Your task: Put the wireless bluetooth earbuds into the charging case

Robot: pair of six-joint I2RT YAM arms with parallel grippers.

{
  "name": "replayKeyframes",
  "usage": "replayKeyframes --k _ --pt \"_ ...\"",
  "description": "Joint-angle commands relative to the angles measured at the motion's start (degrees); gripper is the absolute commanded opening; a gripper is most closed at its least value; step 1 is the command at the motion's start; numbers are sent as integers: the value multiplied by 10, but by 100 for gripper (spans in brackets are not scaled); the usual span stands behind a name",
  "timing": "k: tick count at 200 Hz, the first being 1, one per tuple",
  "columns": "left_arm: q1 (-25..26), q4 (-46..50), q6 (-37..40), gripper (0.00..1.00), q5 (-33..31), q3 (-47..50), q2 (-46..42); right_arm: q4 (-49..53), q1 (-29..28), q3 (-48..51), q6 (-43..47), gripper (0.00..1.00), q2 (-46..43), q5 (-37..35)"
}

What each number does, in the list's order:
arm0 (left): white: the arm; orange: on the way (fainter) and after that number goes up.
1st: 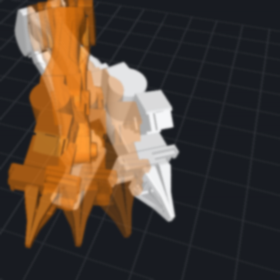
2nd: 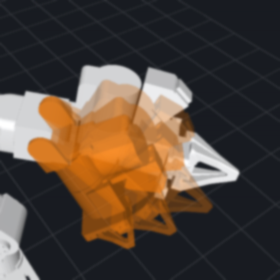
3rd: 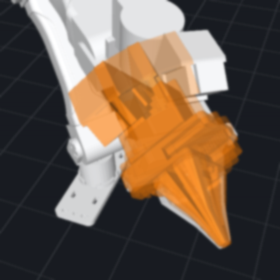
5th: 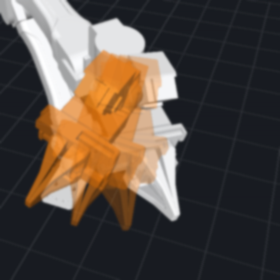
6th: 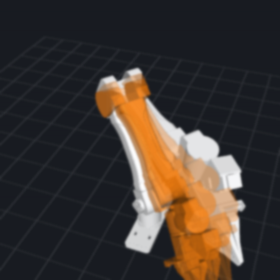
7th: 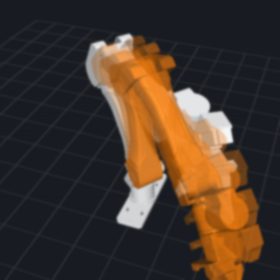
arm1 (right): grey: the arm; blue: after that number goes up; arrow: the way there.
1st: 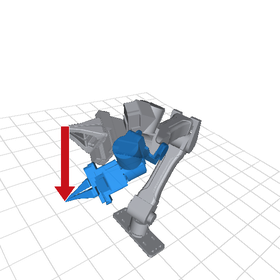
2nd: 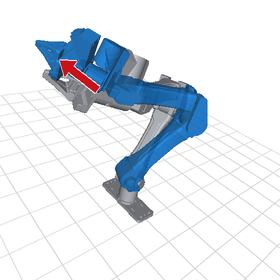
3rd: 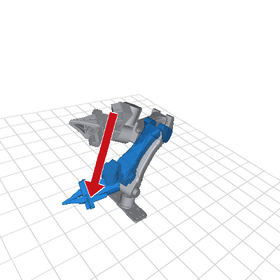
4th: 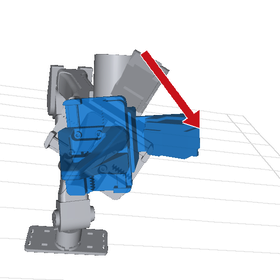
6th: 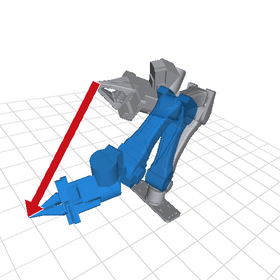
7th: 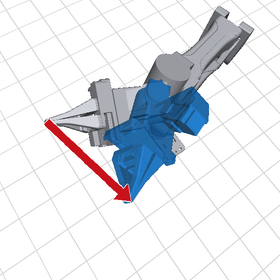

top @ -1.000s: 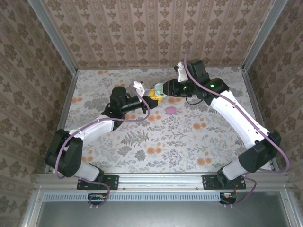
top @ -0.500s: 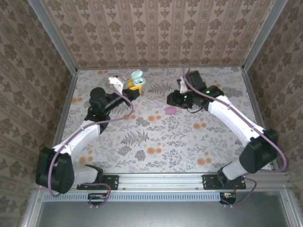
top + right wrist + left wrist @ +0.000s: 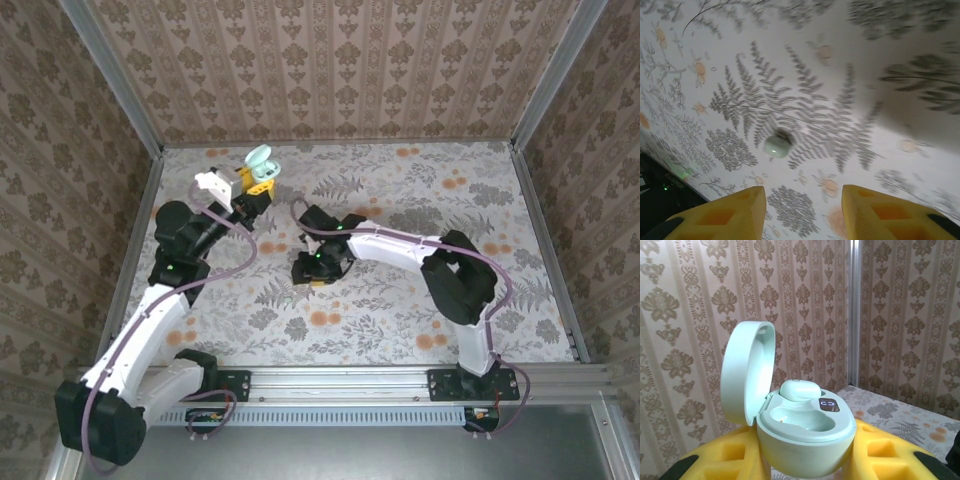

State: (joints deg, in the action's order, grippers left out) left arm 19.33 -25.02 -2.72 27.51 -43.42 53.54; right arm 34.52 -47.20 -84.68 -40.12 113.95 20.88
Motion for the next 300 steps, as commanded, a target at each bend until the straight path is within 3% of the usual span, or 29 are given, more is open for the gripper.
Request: replayKeyframes --k 1,93,198,300 --pt "-10 56 28 31 -29 6 -33 25 -24 -40 -21 49 29 -36" --pt "-27 118 46 31 -48 32 -114 101 -69 -136 -23 51 124 -85" --pt "-28 125 54 31 -47 34 -126 238 -89 -265 19 42 199 -167" --pt "-28 125 49 31 -42 34 -127 251 -103 -268 33 43 200 -142"
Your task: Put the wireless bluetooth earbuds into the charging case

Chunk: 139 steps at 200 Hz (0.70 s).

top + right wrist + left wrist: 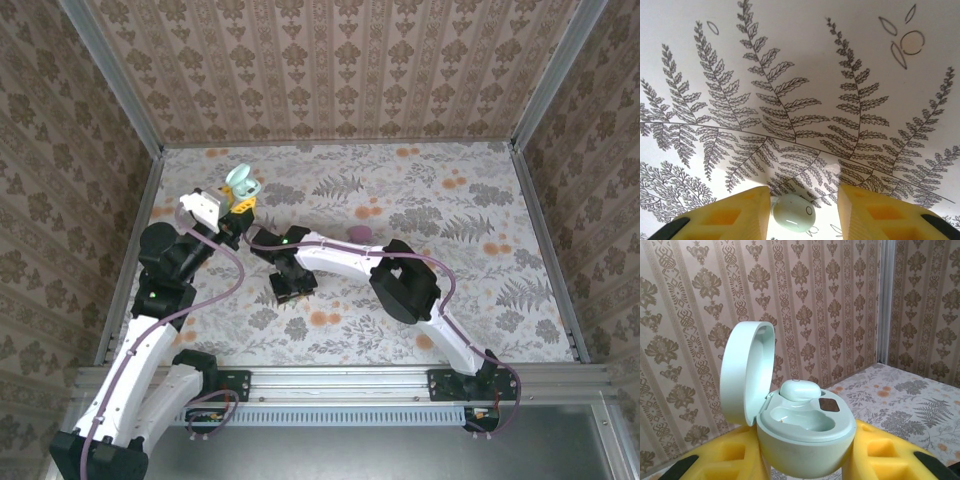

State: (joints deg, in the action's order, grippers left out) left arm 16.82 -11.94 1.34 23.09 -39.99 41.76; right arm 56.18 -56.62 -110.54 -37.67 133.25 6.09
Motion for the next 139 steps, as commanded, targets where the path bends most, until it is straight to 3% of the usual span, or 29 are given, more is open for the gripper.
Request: replayKeyframes --k 1,88,139 --pt "-3 -6 8 31 2 -1 -9 34 -9 -9 8 43 6 5" --pt "-3 -8 1 31 5 0 -9 19 -6 74 9 32 -38 -25" --pt "-2 -16 -7 31 6 1 -2 3 12 140 13 32 -85 -38"
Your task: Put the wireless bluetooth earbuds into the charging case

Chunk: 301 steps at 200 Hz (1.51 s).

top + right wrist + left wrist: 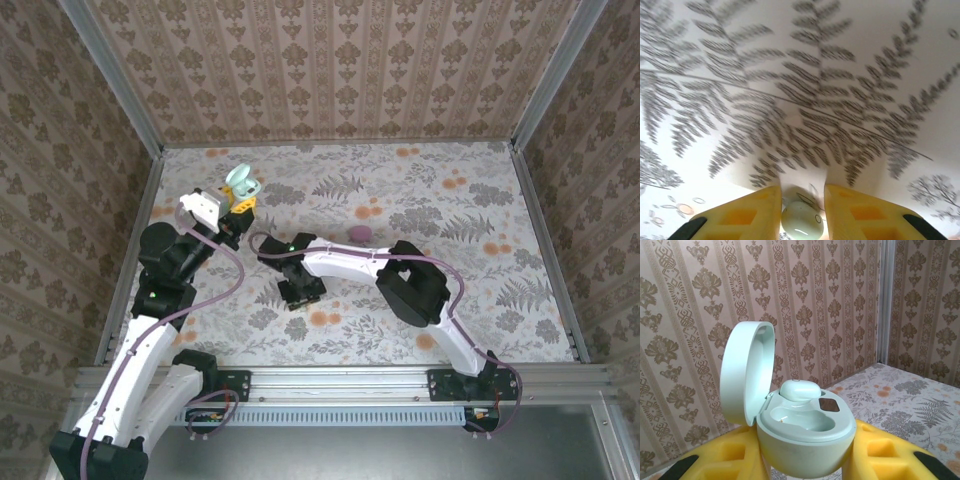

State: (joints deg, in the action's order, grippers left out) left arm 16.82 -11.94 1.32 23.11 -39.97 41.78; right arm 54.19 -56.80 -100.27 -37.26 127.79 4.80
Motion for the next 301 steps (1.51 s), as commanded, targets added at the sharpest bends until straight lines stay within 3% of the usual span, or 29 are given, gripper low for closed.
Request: replayKeyframes --k 1,104,138,167,191,217,301 --pt "-2 -16 -7 31 6 1 -2 22 15 38 10 32 -32 -25" --pt "1 -26 -12 31 11 2 17 8 19 165 40 35 -126 -20" --pt "3 -26 -12 31 11 -1 20 -35 40 226 0 35 -170 -16" --pt "5 -25 -13 31 9 0 22 -96 44 249 18 36 -209 4" --pt "7 -28 -11 31 7 0 23 -114 40 224 26 40 -190 40" --pt "8 -26 -11 31 3 1 20 -88 29 189 35 42 -152 31" --pt "10 -27 -11 31 0 1 22 -37 12 147 62 41 -91 23"
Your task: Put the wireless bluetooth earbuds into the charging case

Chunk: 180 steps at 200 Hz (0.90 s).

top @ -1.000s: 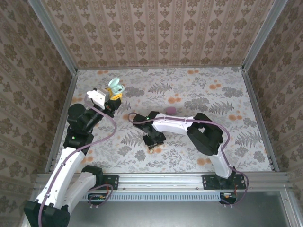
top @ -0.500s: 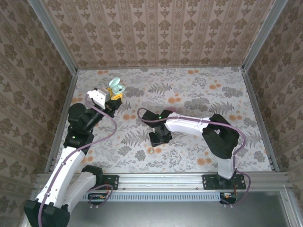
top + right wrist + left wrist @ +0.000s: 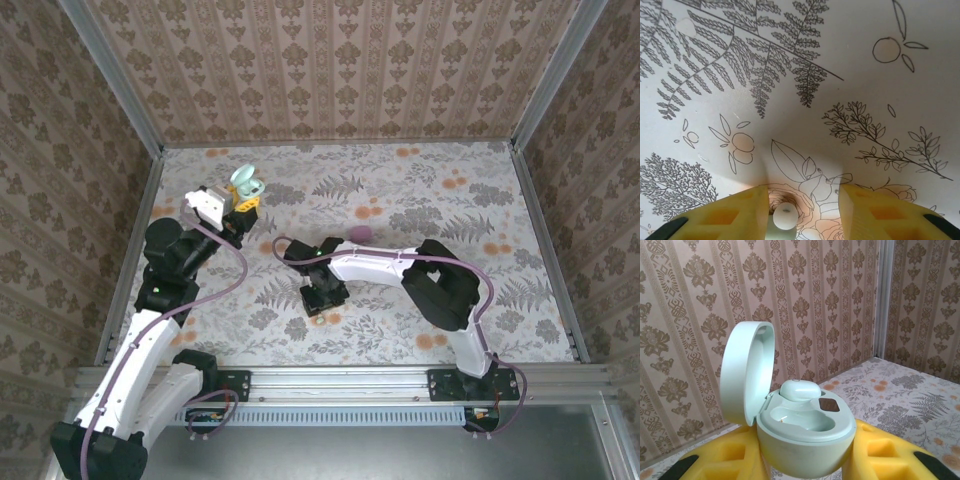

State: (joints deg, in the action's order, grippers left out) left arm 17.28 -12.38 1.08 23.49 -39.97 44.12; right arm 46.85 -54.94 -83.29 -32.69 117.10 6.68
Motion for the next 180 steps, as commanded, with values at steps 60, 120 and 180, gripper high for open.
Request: replayKeyframes --k 60,120,180 --pt "6 -25 -9 31 -3 0 3 59 -13 -24 -8 33 22 0" --pt "7 -27 -10 31 -1 -2 6 51 -15 -19 -39 24 31 6" --pt "7 -26 -10 31 -1 -2 7 49 -9 -7 -50 21 13 -17"
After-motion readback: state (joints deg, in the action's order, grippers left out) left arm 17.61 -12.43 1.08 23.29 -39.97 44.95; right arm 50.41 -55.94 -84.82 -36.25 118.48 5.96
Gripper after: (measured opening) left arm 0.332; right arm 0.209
